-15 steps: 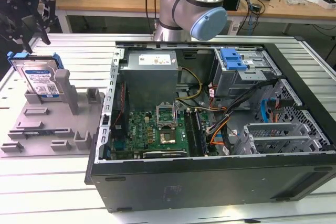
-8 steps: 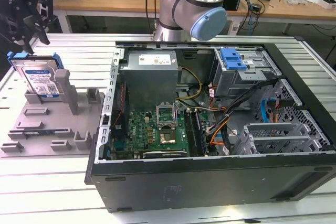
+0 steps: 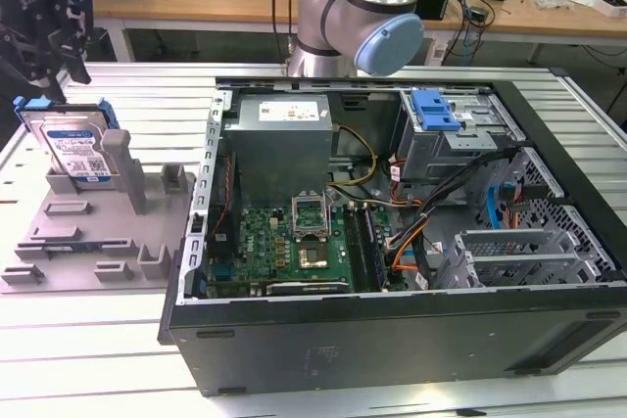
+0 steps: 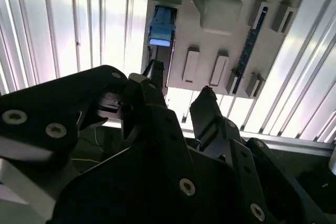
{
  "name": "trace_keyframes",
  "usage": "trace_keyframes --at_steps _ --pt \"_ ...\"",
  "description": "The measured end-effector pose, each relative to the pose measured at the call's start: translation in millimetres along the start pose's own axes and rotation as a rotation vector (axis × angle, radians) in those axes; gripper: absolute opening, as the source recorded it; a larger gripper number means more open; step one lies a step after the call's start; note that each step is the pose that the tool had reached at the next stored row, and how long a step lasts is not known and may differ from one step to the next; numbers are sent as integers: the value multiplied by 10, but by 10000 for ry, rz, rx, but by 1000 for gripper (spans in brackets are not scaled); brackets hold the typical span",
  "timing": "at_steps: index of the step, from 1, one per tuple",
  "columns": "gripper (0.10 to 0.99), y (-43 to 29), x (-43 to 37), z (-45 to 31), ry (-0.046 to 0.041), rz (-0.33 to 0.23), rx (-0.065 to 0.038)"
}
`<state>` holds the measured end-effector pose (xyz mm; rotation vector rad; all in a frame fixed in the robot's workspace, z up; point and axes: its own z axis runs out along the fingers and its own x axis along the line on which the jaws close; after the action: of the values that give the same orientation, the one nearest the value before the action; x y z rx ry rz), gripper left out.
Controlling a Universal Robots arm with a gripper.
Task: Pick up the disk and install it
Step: 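Pick up the disk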
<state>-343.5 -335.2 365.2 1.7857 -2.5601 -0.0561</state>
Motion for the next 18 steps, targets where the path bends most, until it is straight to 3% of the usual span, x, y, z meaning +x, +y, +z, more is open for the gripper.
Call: trace_keyframes --at_steps 5,12,17,18 --pt "482 14 -39 14 64 -950 6" --pt "482 16 -42 14 81 -987 14" --pt "482 24 -68 22 98 -1413 263" --pt "482 26 -73 23 105 -1507 270"
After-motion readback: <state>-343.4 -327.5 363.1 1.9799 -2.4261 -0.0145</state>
